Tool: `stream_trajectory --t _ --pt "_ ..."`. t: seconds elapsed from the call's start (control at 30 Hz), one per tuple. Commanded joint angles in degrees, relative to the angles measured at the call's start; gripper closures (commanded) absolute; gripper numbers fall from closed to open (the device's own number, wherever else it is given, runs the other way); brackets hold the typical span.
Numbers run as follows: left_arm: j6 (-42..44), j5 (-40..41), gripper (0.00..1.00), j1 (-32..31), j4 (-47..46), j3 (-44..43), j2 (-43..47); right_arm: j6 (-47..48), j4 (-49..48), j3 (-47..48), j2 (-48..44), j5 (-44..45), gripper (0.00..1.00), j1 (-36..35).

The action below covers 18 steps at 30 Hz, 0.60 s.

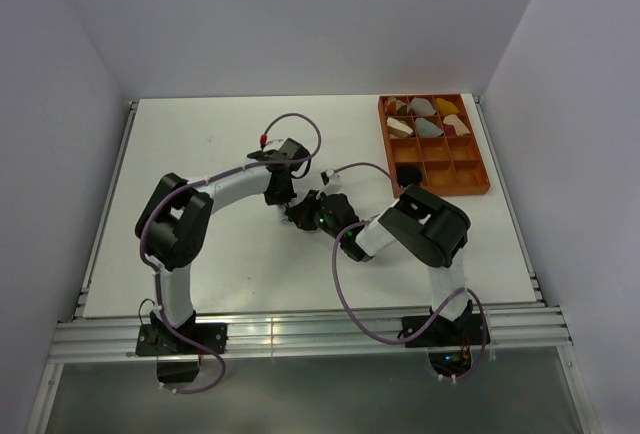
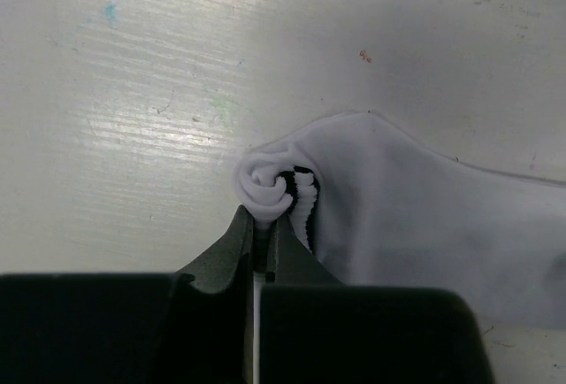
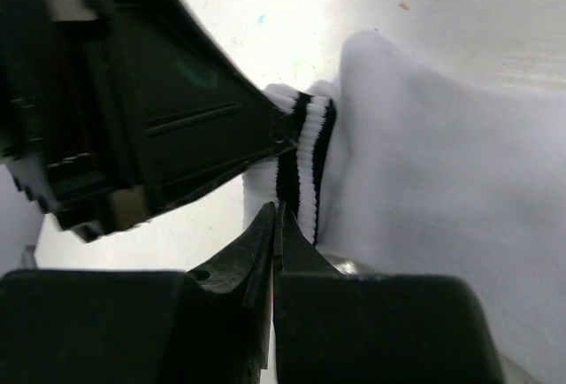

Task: Roll the socks
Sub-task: Roll the sock at the center of the board.

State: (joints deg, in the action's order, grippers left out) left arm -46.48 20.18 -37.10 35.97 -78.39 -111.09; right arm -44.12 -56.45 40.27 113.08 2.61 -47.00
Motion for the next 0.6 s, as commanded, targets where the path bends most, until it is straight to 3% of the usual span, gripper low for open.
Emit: stream_trajectory --t 0.0,0.1,0.2,0.23,0.57 --pt "-2.4 -3.1 0.98 -0.1 -2.6 2.2 4.2 -3.9 0.1 -2.4 1.5 -0.1 1.0 2.3" --pt "-3.4 -3.7 0.85 0.5 -5.1 4.3 6.8 -6.2 -0.9 -3.5 2.1 -0.9 1.0 3.7" --pt "-4.6 -4.2 0.64 1.2 -8.7 7.8 10.7 -8.3 -1.3 -4.0 2.8 -2.3 1.0 4.4" --pt "-4.8 -4.4 0.49 1.7 -10.1 8.9 13.0 -8.7 -1.6 -4.1 3.2 -2.3 1.0 4.8" --pt "-6.5 -11.0 0.46 5.6 -29.4 27.1 24.0 -9.5 -0.2 -3.3 3.9 -4.5 1.0 6.2"
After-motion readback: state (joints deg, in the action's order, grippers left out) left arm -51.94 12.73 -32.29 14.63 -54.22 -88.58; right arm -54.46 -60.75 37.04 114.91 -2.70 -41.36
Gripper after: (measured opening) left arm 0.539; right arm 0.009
